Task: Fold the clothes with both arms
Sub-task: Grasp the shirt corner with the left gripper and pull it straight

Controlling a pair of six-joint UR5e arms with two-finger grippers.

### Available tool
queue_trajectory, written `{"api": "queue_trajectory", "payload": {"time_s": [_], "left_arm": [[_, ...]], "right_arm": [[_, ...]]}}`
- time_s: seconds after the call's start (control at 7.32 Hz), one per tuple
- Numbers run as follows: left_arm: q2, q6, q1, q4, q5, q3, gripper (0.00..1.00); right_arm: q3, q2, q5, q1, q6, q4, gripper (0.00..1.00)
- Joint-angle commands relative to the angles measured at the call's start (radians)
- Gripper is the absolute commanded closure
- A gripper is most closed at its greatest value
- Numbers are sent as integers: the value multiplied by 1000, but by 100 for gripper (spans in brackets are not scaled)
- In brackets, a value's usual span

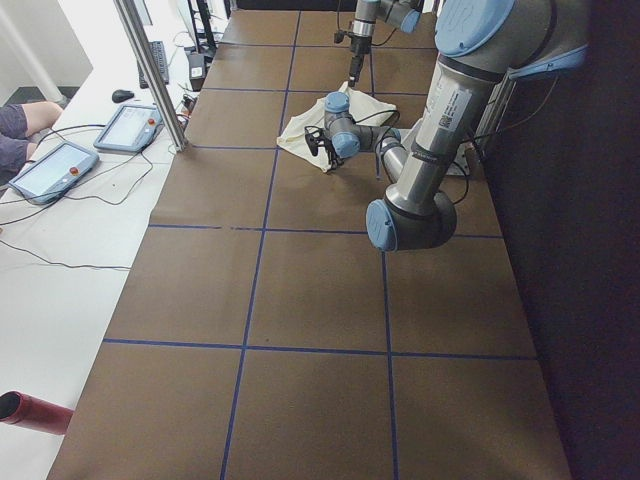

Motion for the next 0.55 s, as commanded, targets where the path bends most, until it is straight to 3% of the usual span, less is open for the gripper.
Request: {"api": "queue_trajectory", "payload": {"time_s": [0.0, 0.41], "left_arm": [[-9, -2, 1, -1, -2, -1, 100], [-8, 17, -60, 0, 0, 2, 100]], "right_arm": [[-3, 0, -2, 3, 0, -2, 0], [-11, 0, 0, 3, 0, 0, 0]]}}
